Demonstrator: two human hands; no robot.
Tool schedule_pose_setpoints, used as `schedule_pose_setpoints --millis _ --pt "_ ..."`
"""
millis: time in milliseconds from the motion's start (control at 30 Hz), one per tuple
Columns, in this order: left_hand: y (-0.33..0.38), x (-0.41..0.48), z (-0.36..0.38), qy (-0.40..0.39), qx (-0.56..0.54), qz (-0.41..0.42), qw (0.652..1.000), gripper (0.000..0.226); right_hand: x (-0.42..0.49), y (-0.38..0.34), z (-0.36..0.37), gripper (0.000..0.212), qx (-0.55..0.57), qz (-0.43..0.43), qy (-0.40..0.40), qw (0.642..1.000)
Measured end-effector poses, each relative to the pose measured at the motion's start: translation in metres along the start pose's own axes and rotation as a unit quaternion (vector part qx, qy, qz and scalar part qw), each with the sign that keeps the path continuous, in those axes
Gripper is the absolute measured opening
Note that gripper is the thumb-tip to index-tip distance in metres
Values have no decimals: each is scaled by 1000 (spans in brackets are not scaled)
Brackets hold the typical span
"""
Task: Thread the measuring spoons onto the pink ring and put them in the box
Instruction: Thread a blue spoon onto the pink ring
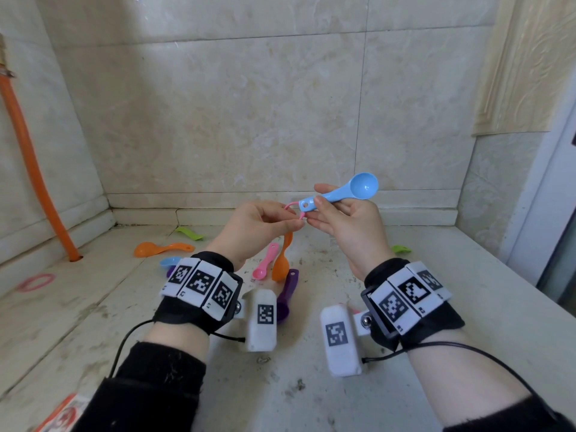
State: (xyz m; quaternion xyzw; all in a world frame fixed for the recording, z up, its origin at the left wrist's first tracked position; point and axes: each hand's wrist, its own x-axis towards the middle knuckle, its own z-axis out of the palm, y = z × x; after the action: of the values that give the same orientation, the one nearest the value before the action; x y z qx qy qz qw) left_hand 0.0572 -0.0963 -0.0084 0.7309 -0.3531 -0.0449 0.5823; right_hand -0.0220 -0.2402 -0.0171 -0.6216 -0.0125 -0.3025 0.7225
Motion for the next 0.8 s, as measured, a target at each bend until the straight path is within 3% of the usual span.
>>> schedule_pose_setpoints --millis 333,433,600,800 --pt "2 0 2 -21 -28 23 999 10 -1 1 1 16 -27 -21 -17 999" --pt "2 0 2 -41 11 6 999 17 -1 0 0 16 -27 -31 1 999" --pt "5 0 2 53 13 34 998 9 -1 -2 -1 16 -7 -43 34 998" --pt "5 2 0 136 17 45 990 14 0 -4 -3 11 -27 -43 91 995"
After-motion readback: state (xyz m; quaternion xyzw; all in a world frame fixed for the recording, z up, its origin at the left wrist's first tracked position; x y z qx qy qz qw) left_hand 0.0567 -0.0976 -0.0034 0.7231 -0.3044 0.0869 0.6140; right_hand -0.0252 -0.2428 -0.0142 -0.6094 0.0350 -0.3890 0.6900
